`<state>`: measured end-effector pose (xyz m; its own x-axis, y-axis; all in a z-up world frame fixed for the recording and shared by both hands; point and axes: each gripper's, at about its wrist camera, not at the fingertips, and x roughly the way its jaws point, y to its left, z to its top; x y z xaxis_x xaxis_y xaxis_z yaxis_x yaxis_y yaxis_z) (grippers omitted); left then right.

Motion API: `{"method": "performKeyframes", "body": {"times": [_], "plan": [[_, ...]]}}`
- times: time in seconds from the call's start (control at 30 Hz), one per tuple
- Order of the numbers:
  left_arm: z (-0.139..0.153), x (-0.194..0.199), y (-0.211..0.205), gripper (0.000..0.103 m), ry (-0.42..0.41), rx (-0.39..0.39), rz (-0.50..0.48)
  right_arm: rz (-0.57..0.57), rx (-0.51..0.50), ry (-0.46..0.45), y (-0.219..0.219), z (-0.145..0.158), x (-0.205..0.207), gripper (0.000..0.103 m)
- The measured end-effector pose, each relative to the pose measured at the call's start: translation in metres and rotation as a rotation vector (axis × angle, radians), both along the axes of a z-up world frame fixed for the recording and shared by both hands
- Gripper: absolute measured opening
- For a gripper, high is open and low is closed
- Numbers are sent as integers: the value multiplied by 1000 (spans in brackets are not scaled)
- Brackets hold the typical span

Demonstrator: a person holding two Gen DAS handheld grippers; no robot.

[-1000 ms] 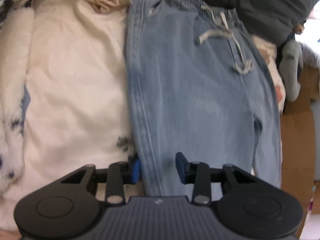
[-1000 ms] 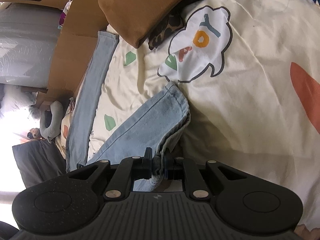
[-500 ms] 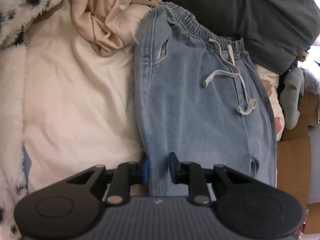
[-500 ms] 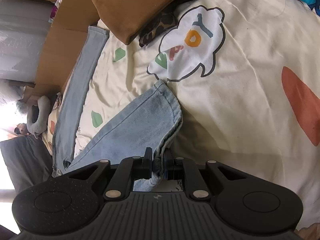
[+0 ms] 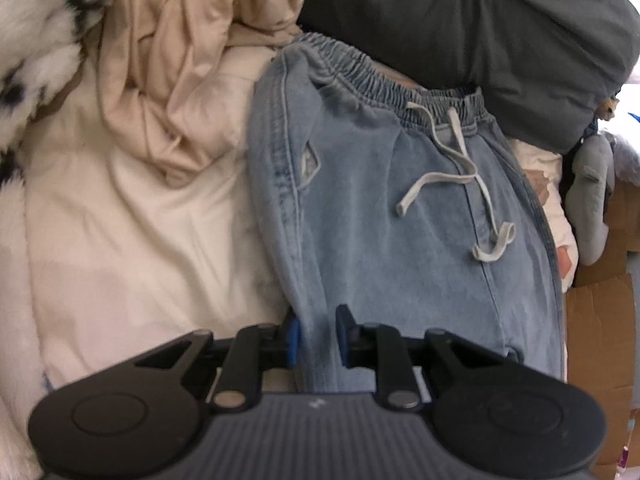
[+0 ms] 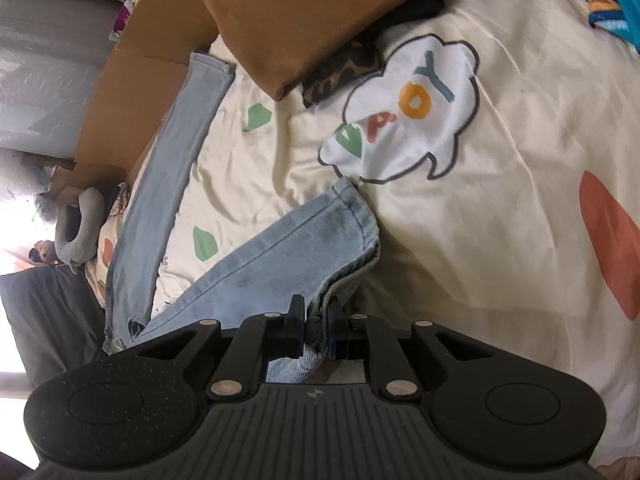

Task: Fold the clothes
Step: 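Lift the held jeans with both tools toward the cardboard box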

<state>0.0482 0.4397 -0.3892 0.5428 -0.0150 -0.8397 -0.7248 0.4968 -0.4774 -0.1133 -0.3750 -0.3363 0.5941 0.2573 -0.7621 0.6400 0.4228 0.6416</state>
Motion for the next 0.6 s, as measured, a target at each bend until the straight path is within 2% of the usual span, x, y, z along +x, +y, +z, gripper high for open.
{"method": "performKeyframes", "body": {"times": [0.07, 0.33, 0.6], "plan": [[3, 5, 1, 6, 10, 19, -20, 10, -6, 3, 0, 2, 2, 10], [43, 18, -1, 4, -32, 25, -76, 28, -21, -29, -4, 22, 13, 10], [101, 38, -12, 4, -68, 53, -91, 32, -54, -116, -18, 62, 39, 10]]}}
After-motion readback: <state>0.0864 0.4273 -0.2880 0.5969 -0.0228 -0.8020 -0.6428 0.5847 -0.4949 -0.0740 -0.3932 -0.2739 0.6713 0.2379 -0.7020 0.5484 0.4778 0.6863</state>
